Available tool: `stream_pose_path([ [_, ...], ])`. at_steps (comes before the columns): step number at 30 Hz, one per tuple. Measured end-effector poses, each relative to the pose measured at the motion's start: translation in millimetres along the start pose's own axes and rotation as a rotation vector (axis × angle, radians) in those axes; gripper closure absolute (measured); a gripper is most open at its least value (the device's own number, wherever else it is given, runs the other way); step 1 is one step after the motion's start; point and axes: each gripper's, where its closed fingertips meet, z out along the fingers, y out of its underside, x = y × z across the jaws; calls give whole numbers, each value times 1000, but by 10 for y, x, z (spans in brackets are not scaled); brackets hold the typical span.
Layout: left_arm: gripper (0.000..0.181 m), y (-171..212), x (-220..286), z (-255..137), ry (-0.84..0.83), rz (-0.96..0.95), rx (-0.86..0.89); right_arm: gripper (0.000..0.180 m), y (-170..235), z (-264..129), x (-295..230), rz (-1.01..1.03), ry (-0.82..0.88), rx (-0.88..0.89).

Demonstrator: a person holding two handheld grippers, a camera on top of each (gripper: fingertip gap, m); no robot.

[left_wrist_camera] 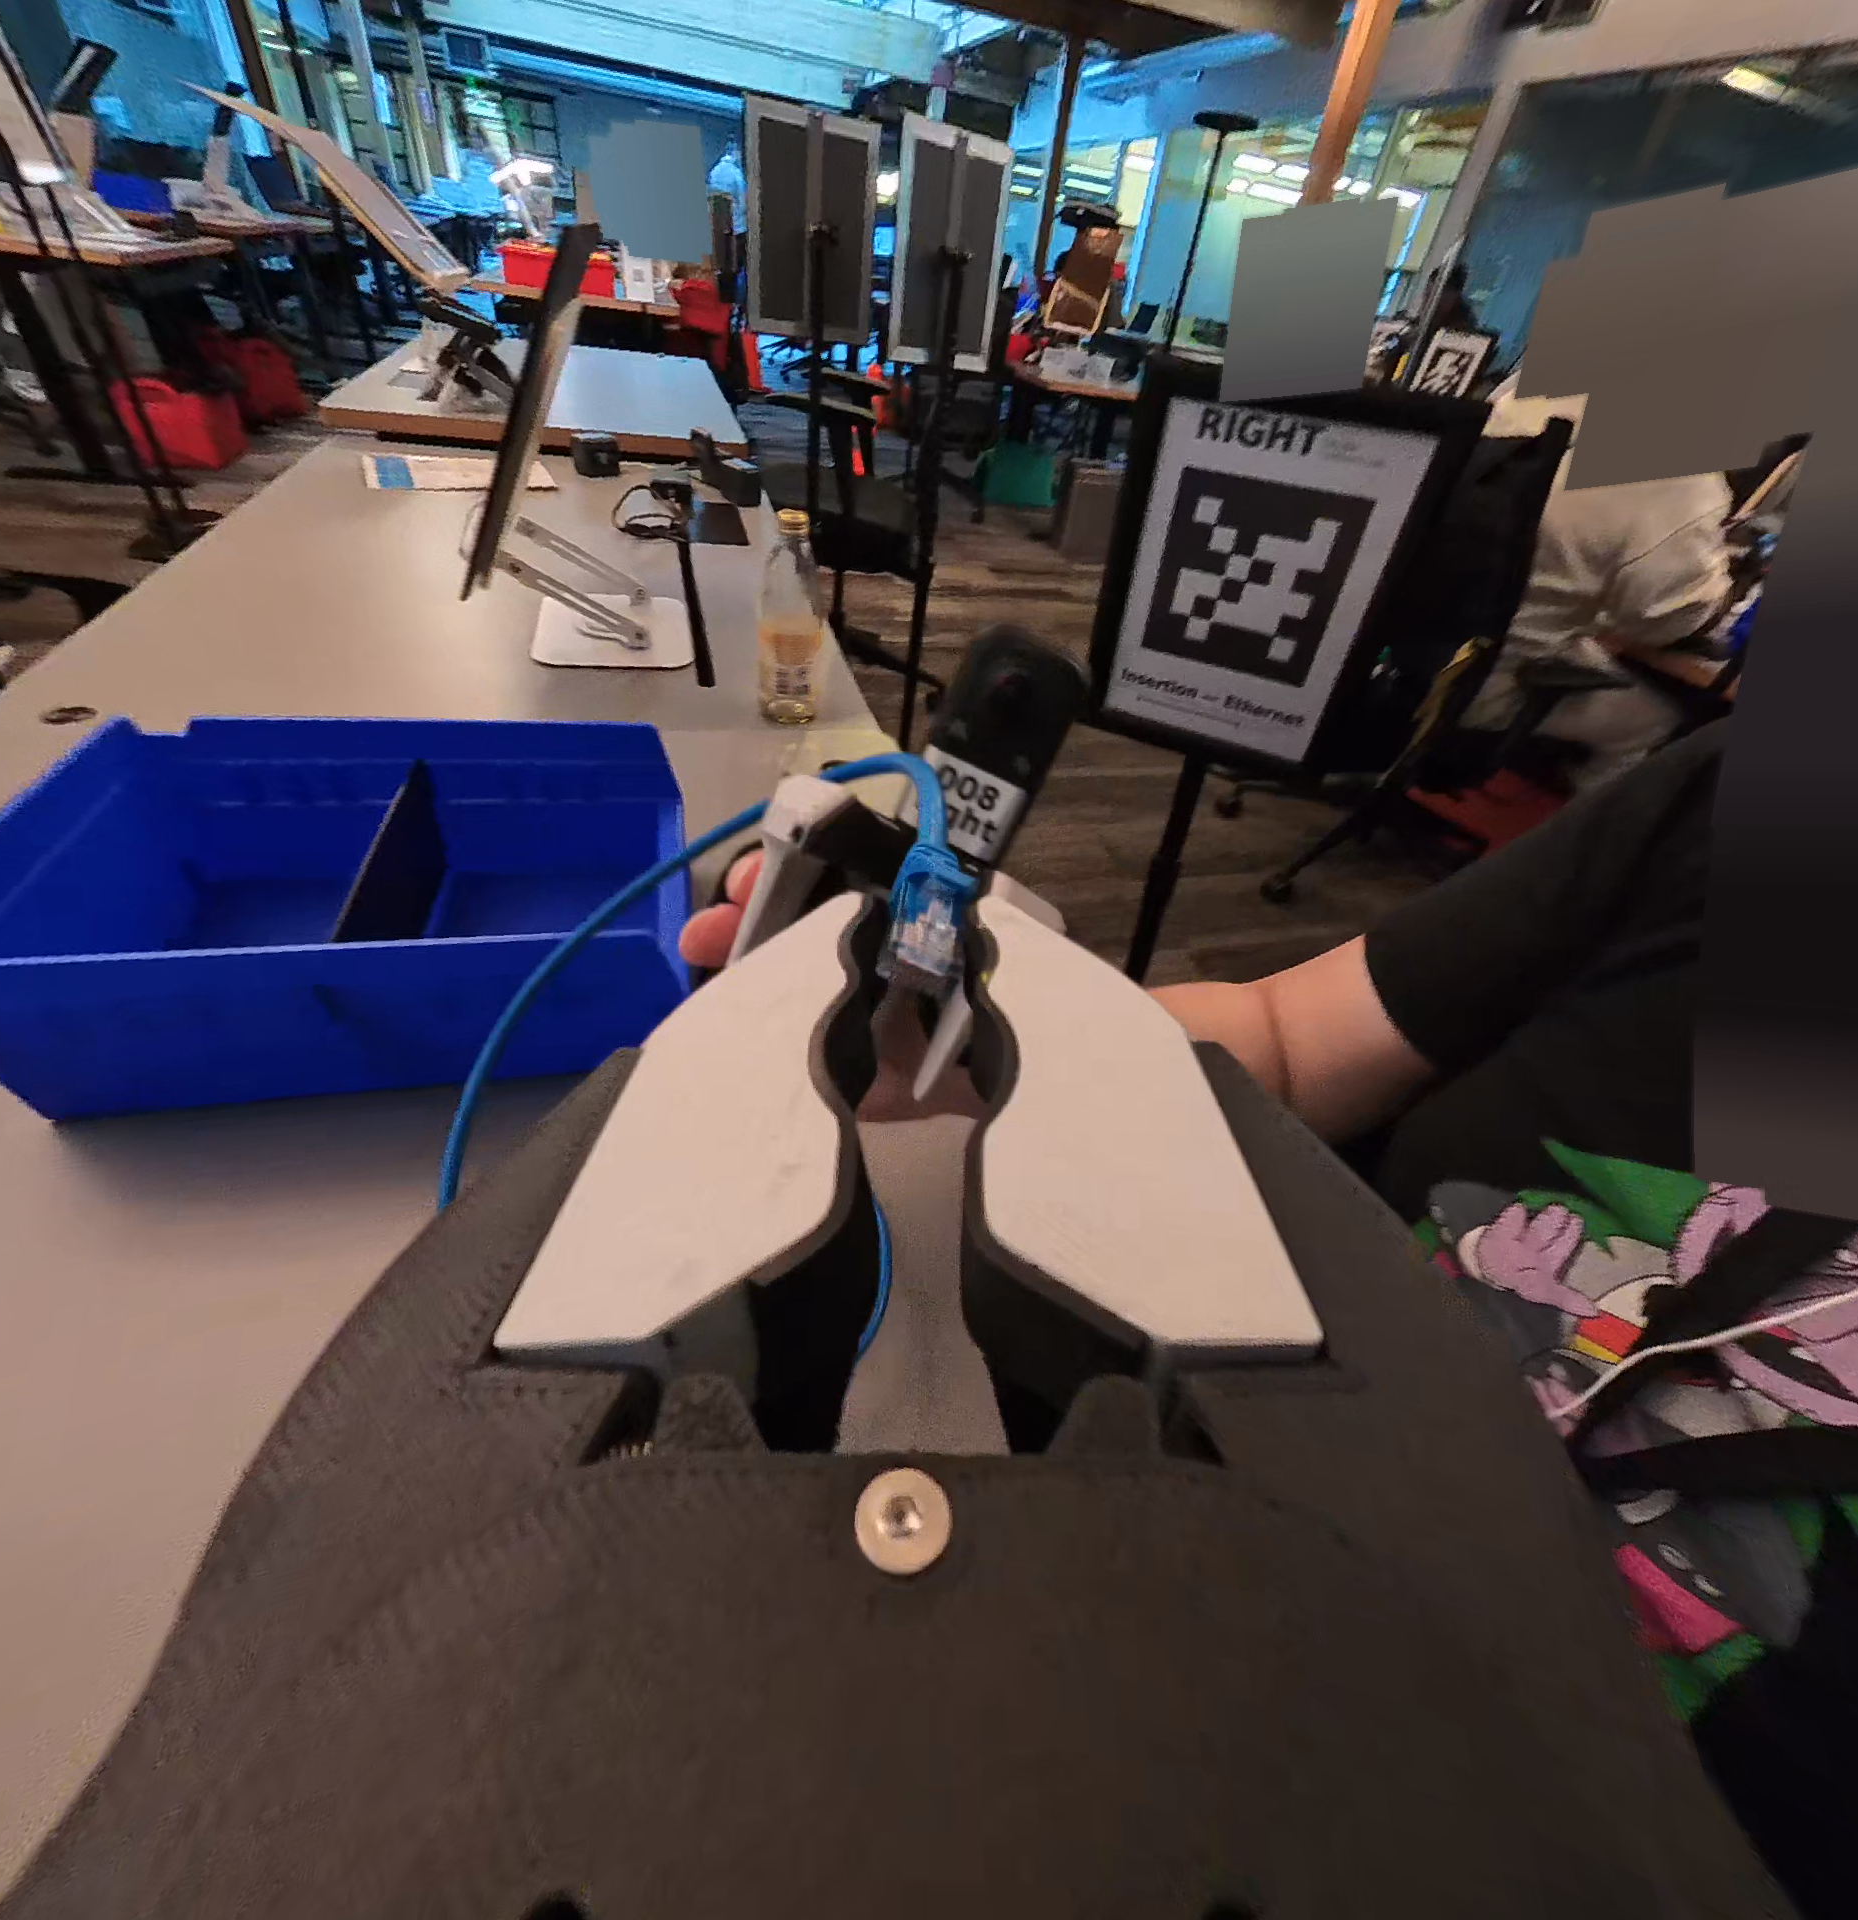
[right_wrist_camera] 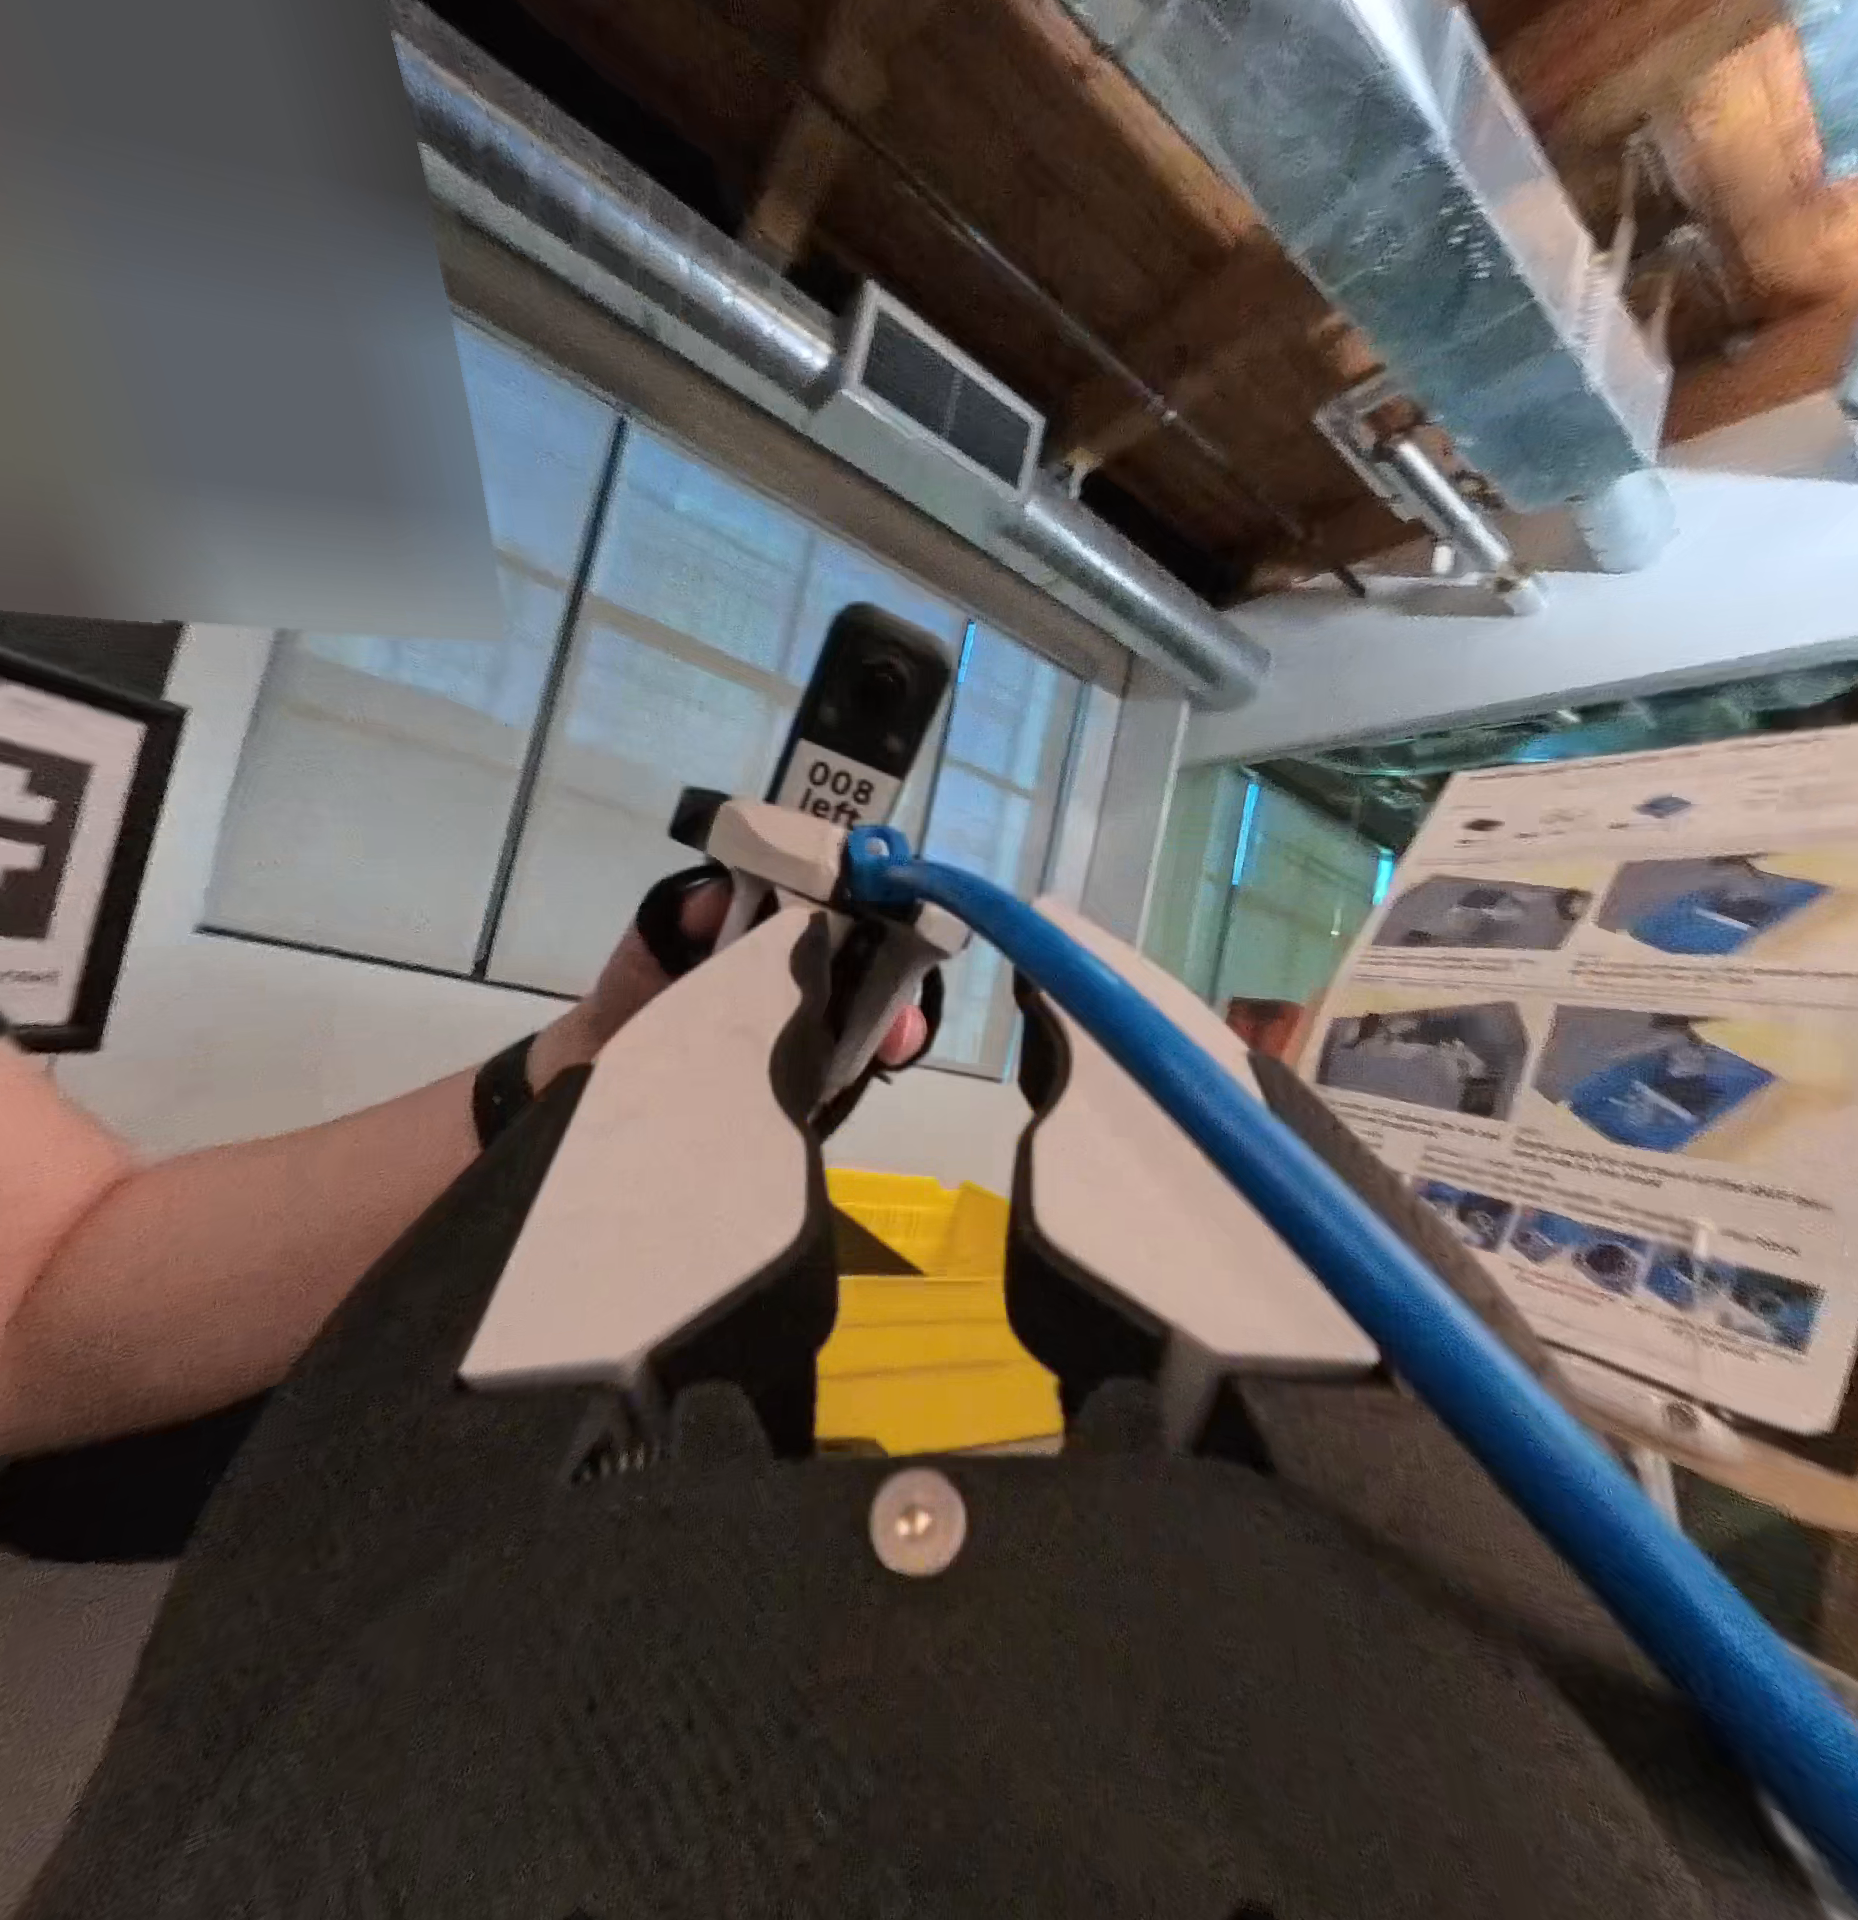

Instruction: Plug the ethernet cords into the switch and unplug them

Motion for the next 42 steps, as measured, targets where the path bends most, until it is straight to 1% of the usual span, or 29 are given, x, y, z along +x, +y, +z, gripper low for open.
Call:
stream_pose_path([
  [2,168,19,-27,-13,-11,14,-10,146,1,67,-40,-15,-81,-59],
  [4,168,65,-59,-16,-26,25,-38,153,-12,81,-67,-44,-118,-91],
  [6,168,86,-64,-15,-24,26,-51,156,11,87,-45,-83,-112,-155],
  [8,168,106,-65,-12,-24,32,-64,163,62,68,-19,-112,-106,-221],
  [11,168,149,-73,-3,-32,44,-93,163,118,53,-25,-98,-124,-286],
  [17,168,223,-72,3,-43,63,-147,163,158,24,-58,11,-157,-294],
  [19,168,247,-59,14,-36,67,-161,158,116,24,-90,64,-181,-252],
  [20,168,269,-47,21,-29,69,-174,161,109,18,-97,72,-192,-244],
  [21,168,289,-57,27,-39,75,-187,166,129,9,-80,60,-186,-257],
  [24,168,327,-51,39,-33,78,-209,168,160,-30,-98,62,-215,-292],
  [31,168,413,-60,56,-31,75,-256,167,250,-74,-98,12,-234,-405],
  [34,168,394,-41,70,-27,90,-244,168,226,-70,-116,-12,-233,-415],
  [36,164,399,-112,19,-94,111,-260,168,182,-67,-129,-50,-203,-415],
  [37,151,443,-205,-58,-168,115,-297,168,144,-90,-117,-69,-189,-420],
  [38,132,521,-344,-178,-271,120,-357,168,128,-114,-114,-75,-177,-423],
  [39,120,619,-494,-330,-382,128,-426,168,115,-156,-113,-82,-163,-430],
  [40,115,731,-619,-484,-475,128,-491,169,111,-208,-112,-94,-148,-444],
  [42,123,993,-806,-724,-588,116,-621,169,128,-319,-125,-112,-129,-478],
])
